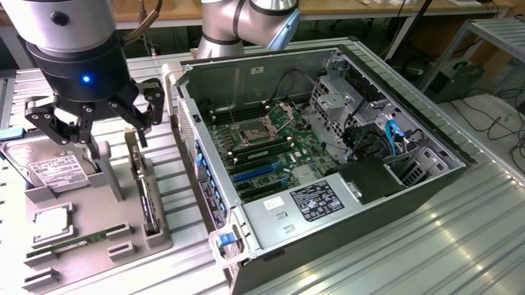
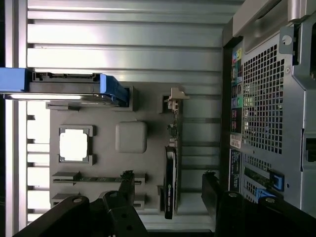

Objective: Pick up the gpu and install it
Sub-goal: 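Pick up the gpu and move the gpu toward the slot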

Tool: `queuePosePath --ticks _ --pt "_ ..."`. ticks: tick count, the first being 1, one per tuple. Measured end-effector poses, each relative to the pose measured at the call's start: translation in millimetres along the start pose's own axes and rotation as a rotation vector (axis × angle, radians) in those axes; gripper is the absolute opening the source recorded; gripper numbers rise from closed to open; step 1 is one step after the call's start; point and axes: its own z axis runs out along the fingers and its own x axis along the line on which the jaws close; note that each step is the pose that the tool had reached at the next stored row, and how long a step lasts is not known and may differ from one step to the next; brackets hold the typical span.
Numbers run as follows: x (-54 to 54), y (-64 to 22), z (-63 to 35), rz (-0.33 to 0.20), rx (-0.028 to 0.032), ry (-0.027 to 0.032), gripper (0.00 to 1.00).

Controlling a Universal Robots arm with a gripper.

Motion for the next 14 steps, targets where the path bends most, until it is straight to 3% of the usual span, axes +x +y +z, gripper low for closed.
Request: queuePosePath --ticks 8,14 --pt "-0.4 -0.7 8.0 0.000 -0.0001 0.0091 0.66" --pt "-0.3 -1.7 13.4 0.000 -0.0002 0.0093 0.66"
